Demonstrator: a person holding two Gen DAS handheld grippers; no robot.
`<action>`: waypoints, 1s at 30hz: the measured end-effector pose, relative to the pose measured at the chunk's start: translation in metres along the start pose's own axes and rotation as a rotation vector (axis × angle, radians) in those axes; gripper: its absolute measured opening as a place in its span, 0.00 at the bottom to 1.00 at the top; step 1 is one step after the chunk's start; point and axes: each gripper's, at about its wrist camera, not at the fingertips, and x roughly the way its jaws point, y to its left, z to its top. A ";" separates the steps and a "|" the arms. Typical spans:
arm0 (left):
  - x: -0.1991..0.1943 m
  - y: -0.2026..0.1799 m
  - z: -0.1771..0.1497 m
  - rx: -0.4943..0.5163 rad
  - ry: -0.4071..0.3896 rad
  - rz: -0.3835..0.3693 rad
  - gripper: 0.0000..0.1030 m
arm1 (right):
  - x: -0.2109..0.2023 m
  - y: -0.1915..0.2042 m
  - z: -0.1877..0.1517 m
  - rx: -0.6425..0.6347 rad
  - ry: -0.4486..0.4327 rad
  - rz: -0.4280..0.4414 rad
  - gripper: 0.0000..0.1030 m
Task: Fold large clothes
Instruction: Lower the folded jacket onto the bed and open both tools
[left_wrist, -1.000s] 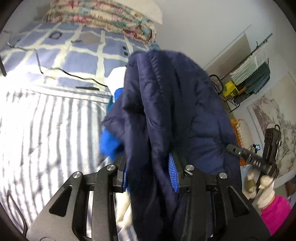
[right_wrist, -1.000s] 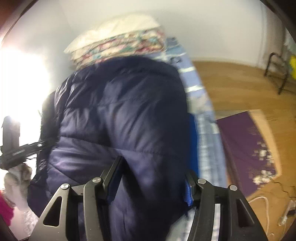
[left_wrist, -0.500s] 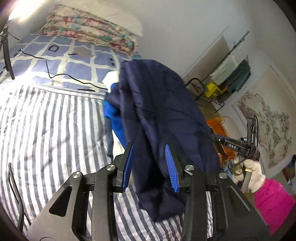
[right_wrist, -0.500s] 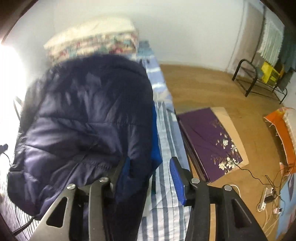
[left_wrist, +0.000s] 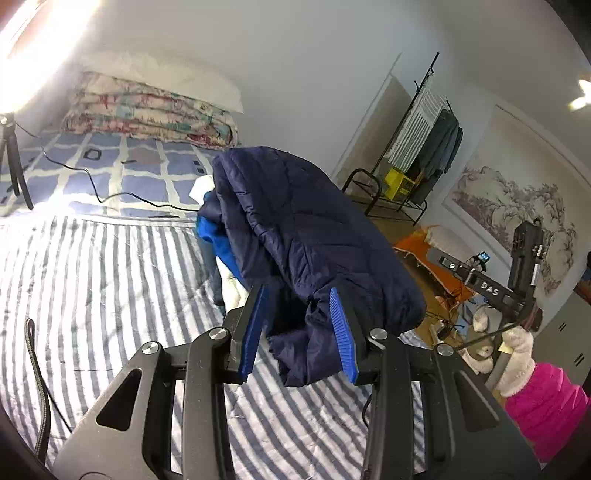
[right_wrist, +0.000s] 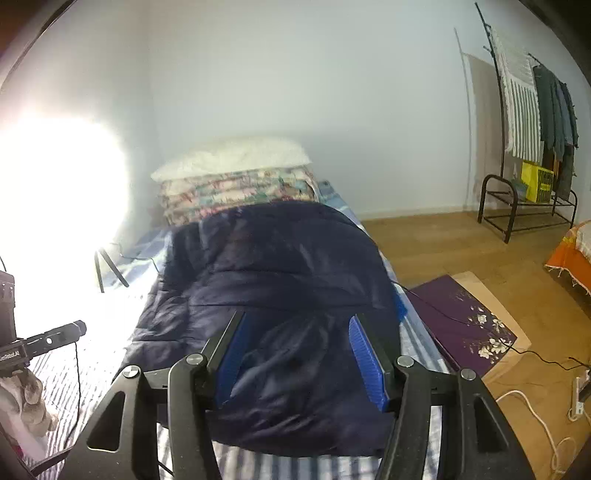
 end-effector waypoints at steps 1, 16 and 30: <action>-0.002 0.001 -0.002 0.004 -0.002 0.006 0.35 | -0.002 0.005 -0.004 0.003 -0.002 0.001 0.58; -0.055 -0.022 -0.016 0.076 0.004 0.121 0.36 | -0.057 0.056 -0.017 -0.066 -0.038 -0.023 0.68; -0.163 -0.107 -0.039 0.071 -0.003 0.213 0.65 | -0.183 0.065 -0.027 -0.050 -0.003 -0.046 0.77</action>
